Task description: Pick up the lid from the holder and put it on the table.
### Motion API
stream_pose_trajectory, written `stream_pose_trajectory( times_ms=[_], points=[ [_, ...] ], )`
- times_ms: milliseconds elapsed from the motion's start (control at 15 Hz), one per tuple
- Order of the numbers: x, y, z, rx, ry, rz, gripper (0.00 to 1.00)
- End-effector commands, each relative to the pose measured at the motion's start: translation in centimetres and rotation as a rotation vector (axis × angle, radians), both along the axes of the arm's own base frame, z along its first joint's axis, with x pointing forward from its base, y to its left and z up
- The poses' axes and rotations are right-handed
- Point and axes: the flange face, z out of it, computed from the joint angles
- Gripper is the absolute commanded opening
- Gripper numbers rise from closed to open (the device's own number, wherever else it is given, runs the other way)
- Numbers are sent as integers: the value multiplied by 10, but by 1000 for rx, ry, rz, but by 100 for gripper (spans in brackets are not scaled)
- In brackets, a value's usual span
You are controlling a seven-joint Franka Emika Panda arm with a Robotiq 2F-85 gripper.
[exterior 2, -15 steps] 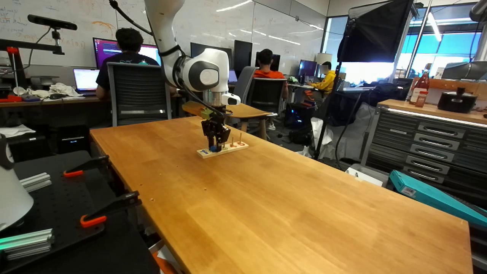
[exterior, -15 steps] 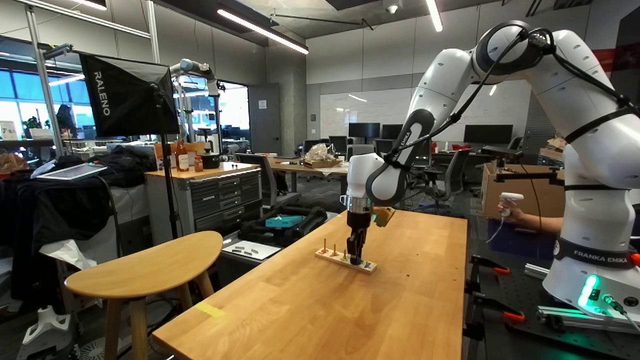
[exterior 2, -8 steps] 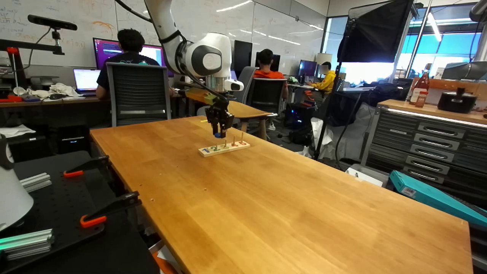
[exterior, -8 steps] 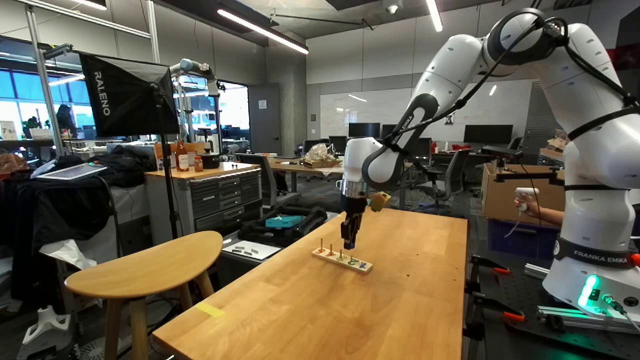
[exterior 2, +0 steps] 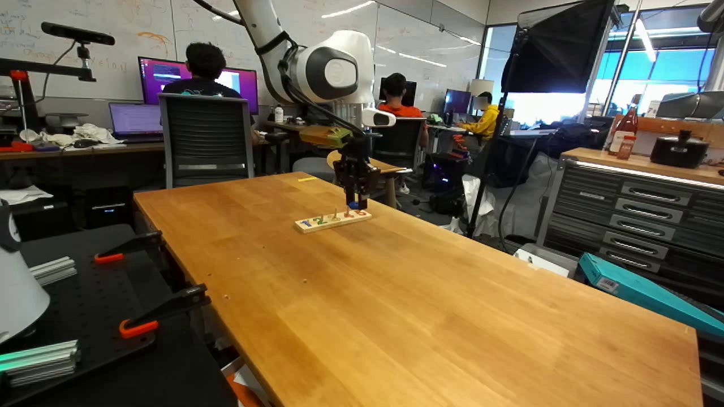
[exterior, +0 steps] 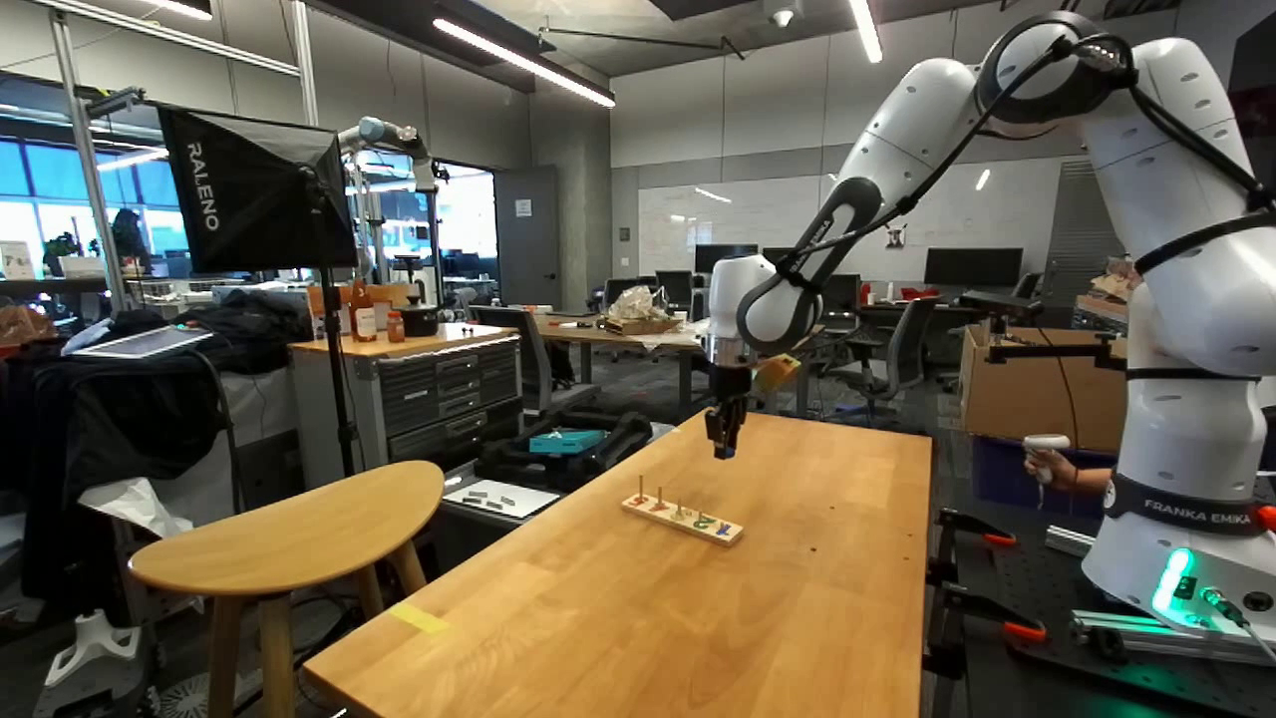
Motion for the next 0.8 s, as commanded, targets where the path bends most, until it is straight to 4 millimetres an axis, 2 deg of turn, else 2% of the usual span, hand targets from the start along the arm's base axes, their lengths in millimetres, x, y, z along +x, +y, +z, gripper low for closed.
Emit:
stream_pose_trajectory(
  times_ms=[0, 200, 267, 333, 400, 533, 667, 733],
  points=[
    [-8, -33, -30, -36, 35, -27, 18],
    [-16, -43, -60, -33, 88, -50, 18],
    [-18, -43, -67, -30, 104, -53, 23],
    [-18, -39, -68, -23, 116, -54, 68],
    [-18, -33, -68, -14, 129, -49, 69],
    [-17, -14, -49, 5, 131, -15, 83],
    [-19, 11, -9, 16, 122, 33, 99],
    [-20, 21, 12, 19, 116, 58, 100]
  ],
)
